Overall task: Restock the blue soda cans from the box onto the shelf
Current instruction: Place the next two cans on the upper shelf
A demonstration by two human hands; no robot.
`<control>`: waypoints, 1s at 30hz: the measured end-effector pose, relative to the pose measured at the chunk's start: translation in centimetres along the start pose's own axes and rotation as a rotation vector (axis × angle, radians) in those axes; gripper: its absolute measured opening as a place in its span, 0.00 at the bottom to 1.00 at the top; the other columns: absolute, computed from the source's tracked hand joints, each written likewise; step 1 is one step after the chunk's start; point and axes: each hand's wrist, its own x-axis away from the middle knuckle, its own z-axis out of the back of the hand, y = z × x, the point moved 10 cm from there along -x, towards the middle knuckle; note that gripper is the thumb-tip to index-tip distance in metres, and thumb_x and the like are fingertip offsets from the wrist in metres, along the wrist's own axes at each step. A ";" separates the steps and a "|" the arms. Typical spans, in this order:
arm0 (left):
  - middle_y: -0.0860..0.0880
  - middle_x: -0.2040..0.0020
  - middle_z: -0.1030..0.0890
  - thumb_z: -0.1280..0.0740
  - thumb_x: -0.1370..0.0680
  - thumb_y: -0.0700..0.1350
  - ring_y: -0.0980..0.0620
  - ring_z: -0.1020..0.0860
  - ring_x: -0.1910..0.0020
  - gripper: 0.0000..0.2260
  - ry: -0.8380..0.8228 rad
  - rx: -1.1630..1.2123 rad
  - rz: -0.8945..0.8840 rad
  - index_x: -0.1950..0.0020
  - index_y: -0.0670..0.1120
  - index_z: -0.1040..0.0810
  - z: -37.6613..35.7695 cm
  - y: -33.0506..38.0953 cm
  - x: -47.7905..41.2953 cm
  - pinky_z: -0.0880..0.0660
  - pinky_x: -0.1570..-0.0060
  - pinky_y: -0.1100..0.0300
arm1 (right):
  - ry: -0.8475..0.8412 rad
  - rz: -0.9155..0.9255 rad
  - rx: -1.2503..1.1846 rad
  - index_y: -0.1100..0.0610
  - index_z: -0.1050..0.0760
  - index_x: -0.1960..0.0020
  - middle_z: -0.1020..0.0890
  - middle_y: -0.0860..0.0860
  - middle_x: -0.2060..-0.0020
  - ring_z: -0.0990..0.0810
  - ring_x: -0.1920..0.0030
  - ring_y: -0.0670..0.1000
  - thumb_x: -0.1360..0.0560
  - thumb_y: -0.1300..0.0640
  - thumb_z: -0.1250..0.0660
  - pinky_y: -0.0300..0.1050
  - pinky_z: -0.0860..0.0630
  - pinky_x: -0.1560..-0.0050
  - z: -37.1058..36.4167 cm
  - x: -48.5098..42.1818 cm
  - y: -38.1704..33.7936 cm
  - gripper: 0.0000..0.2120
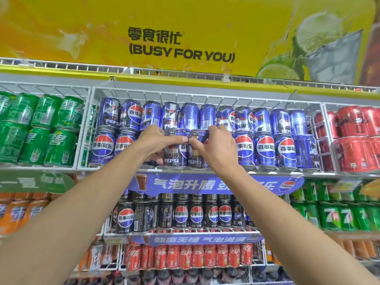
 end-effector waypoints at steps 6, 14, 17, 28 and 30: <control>0.47 0.68 0.14 0.18 0.37 0.62 0.46 0.12 0.57 0.24 0.056 -0.018 -0.043 0.63 0.41 0.18 0.0 0.1 -0.9 0.15 0.61 0.42 | 0.002 0.007 -0.004 0.58 0.21 0.52 0.22 0.54 0.53 0.21 0.54 0.58 0.24 0.39 0.28 0.50 0.23 0.58 -0.1 -0.5 0.5 0.20; 0.46 0.62 0.13 0.19 0.34 0.60 0.50 0.13 0.56 0.23 0.152 0.011 -0.057 0.63 0.41 0.21 0.6 -0.4 -0.4 0.14 0.60 0.44 | -0.034 0.023 0.022 0.61 0.20 0.52 0.22 0.56 0.51 0.22 0.51 0.60 0.21 0.42 0.30 0.52 0.23 0.55 -0.6 -0.4 -0.1 0.20; 0.45 0.62 0.13 0.20 0.34 0.62 0.48 0.13 0.55 0.26 0.175 -0.017 -0.038 0.65 0.39 0.18 0.7 -0.5 -0.4 0.14 0.60 0.45 | -0.054 0.021 0.040 0.61 0.19 0.51 0.21 0.57 0.50 0.21 0.51 0.60 0.20 0.43 0.30 0.52 0.23 0.55 -0.4 -0.3 -0.4 0.20; 0.48 0.72 0.34 0.31 0.23 0.61 0.45 0.30 0.67 0.25 0.242 -0.306 -0.105 0.67 0.46 0.35 -0.5 0.9 1.0 0.28 0.61 0.49 | -0.118 0.069 -0.003 0.61 0.21 0.50 0.21 0.58 0.49 0.21 0.49 0.61 0.20 0.51 0.30 0.54 0.22 0.50 0.1 0.2 -0.6 0.12; 0.46 0.68 0.30 0.34 0.20 0.61 0.43 0.26 0.64 0.22 0.200 -0.389 -0.137 0.61 0.45 0.32 -1.0 1.2 1.7 0.26 0.59 0.48 | -0.105 0.103 -0.013 0.61 0.21 0.50 0.21 0.57 0.50 0.21 0.49 0.61 0.20 0.52 0.31 0.55 0.21 0.51 0.4 0.8 -0.5 0.11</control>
